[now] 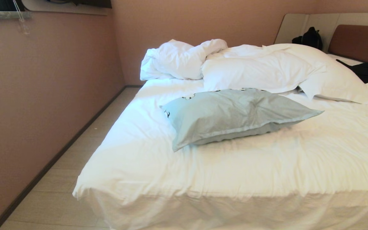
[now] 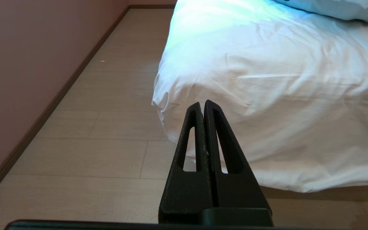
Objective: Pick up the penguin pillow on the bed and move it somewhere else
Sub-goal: Pick up the pillow
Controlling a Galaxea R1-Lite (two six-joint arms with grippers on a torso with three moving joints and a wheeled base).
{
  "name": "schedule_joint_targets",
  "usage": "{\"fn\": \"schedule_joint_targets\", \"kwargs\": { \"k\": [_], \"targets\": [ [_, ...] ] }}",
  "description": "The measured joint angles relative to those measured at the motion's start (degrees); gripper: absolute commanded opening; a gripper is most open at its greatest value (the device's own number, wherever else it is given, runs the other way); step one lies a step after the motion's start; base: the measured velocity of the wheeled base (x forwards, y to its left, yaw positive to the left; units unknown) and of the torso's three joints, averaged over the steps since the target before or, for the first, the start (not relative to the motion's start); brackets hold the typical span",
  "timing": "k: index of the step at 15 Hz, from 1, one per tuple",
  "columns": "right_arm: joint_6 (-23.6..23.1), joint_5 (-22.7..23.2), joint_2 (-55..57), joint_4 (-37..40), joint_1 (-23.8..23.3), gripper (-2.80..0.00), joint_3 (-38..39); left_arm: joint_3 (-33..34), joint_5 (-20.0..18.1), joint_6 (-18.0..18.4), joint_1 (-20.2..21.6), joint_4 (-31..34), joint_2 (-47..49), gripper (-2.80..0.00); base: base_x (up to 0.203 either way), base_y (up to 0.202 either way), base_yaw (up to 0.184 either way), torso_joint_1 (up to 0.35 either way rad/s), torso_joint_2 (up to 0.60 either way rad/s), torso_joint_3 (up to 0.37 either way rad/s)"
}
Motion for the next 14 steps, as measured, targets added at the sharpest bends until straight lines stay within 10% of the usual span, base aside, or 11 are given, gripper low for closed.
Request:
{"fn": "schedule_joint_targets", "kwargs": {
  "k": [14],
  "targets": [
    [-0.94, -0.07, 0.05, 0.12, 0.02, -2.80, -0.96, 0.00, 0.02, 0.00, 0.00, -0.02, 0.00, -2.80, 0.000, 0.000, 0.000, 0.000, 0.00, 0.000]
  ]
}}
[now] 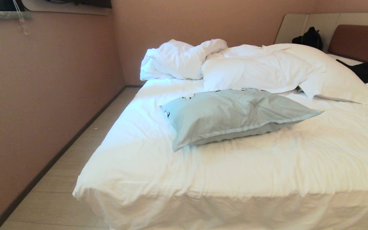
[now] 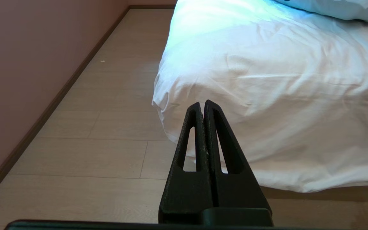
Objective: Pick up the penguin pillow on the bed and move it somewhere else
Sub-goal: Pick up the pillow
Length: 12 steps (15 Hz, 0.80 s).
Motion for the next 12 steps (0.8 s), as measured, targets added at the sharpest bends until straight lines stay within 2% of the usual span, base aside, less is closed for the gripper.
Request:
{"fn": "schedule_joint_targets", "kwargs": {
  "k": [2, 6, 12],
  "targets": [
    [-0.03, 0.34, 0.00, 0.59, -0.02, -2.80, -3.43, 0.00, 0.02, -0.02, 0.00, 0.02, 0.00, -2.80, 0.000, 0.000, 0.000, 0.000, 0.00, 0.000],
    [-1.18, 1.44, 1.70, 4.78, -0.02, -2.80, -15.91, 0.00, 0.00, 0.02, 0.00, 0.02, 0.00, -2.80, 0.000, 0.000, 0.000, 0.000, 0.00, 0.000],
    [-1.79, 2.86, 19.94, 11.91, 0.24, -2.80, -27.93, 0.00, 0.00, 0.00, 0.00, 0.05, 0.00, -2.80, 0.000, 0.000, 0.000, 0.000, 0.00, 0.000]
  ]
}}
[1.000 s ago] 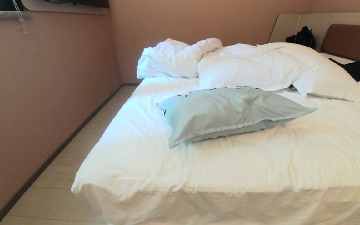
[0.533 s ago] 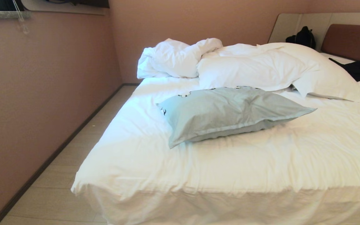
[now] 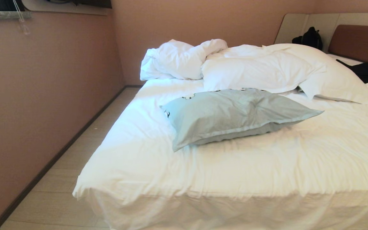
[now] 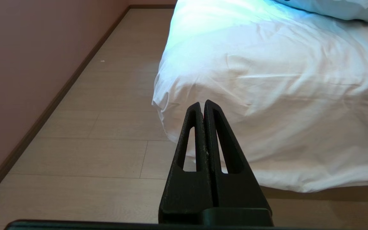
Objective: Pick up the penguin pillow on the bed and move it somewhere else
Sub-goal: Pick up the pillow
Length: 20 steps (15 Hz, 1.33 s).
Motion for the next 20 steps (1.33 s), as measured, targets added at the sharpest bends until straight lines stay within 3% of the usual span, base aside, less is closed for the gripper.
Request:
{"fn": "schedule_joint_targets", "kwargs": {
  "k": [7, 14, 20],
  "targets": [
    [1.61, 5.60, 24.84, -5.05, 0.59, -2.80, -6.62, 0.00, 0.00, -0.02, 0.00, -0.03, 0.00, -2.80, 0.000, 0.000, 0.000, 0.000, 0.00, 0.000],
    [11.27, 6.49, 52.81, -17.58, 0.69, -2.80, -17.02, 0.00, -0.02, -0.04, 0.00, -0.02, 0.00, -2.80, 0.000, 0.000, 0.000, 0.000, 0.00, 0.000],
    [17.12, 6.82, 68.47, -24.83, 2.09, -2.80, -26.82, 0.00, -0.02, 0.00, 0.00, 0.00, 0.00, -2.80, 0.000, 0.000, 0.000, 0.000, 0.00, 0.000]
  ]
}}
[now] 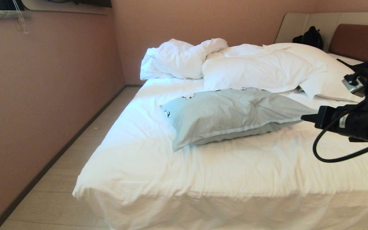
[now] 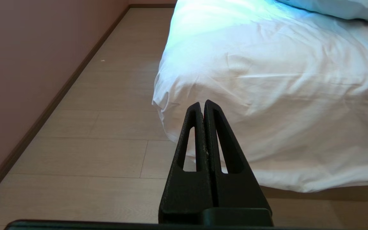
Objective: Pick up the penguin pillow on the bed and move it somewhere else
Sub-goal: Pick up the pillow
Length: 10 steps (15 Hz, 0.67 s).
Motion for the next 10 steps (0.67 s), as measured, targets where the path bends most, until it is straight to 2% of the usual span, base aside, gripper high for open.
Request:
{"fn": "schedule_joint_targets", "kwargs": {
  "k": [9, 10],
  "targets": [
    [1.23, 2.79, 16.55, -6.79, 2.56, -2.80, -12.44, 0.00, 0.02, -0.08, 0.00, -0.02, 0.00, -2.80, 0.000, 0.000, 0.000, 0.000, 0.00, 0.000],
    [1.14, 2.78, 18.18, -6.80, 2.65, 0.00, -13.96, 0.00, 0.02, -0.02, 0.00, -0.02, 0.00, -2.80, 0.000, 0.000, 0.000, 0.000, 0.00, 0.000]
  ]
}}
